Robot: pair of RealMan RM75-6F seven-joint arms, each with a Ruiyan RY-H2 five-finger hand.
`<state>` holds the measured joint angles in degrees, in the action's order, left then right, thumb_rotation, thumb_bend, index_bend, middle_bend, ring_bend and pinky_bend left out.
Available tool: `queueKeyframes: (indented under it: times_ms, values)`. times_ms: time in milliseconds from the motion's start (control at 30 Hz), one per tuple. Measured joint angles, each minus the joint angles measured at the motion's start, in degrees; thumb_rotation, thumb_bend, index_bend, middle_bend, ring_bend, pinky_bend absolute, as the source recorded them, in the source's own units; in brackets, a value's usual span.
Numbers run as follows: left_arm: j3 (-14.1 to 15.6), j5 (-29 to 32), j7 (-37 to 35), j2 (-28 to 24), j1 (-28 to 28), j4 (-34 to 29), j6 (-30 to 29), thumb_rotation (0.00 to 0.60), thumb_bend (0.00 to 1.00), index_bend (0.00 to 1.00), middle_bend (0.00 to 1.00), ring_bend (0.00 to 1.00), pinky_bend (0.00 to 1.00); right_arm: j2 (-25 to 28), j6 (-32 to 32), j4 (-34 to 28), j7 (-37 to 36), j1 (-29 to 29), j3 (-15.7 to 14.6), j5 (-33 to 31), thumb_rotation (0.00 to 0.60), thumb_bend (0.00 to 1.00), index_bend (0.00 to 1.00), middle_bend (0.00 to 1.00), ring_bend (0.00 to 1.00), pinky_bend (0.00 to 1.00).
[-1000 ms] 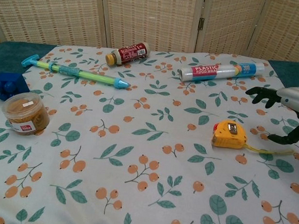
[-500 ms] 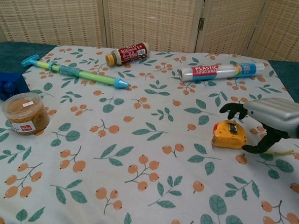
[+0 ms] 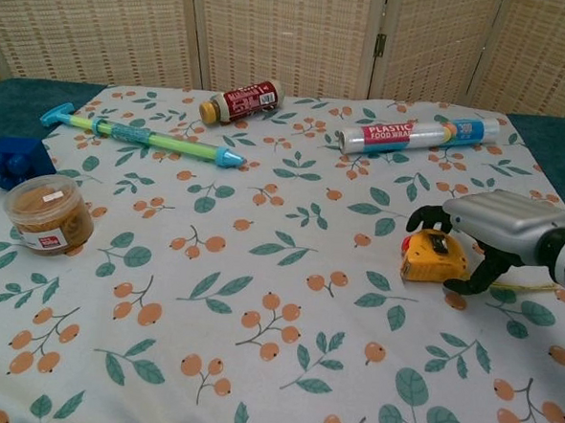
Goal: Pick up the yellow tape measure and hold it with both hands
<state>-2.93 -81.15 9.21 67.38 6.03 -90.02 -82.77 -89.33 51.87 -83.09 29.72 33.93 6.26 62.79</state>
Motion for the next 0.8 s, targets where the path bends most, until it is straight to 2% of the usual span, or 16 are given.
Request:
queueKeyframes:
  times_ms: [167,333,567,800]
  values:
    - [-0.1,0.0,-0.4,0.2,0.0,0.5,0.0,0.6,0.15,0.05,0.0,0.01,0.0,-0.6,0.1,0.7,-0.1,0.6,0.0,-0.7,0.6,0.35,0.35,0.35,0.3,0.12]
    - [-0.8,0.1,-1.3,0.5,0.5,0.7,0.1,0.6,0.16,0.06,0.0,0.02,0.0,-1.4,0.8,1.3,-0.6,0.9,0.2,-0.8,0.6,0.35,0.5,0.47,0.39,0.13]
    - [-2.9,-1.5,-6.1,0.7,4.1,-1.4,2.4,0.6,0.17,0.08,0.04,0.06,0.0,-1.3,1.5,-1.3,-5.5,1.3,2.1,0.3,0.6,0.35,0.56,0.51,0.42,0.13]
    - [-6.8,-2.9,-13.5,1.2,12.2,-5.4,9.2,0.6,0.18,0.09,0.05,0.07,0.0,-3.5,2.4,-3.8,-17.8,2.2,5.8,3.0,0.6,0.37,0.59,0.51,0.42,0.13]
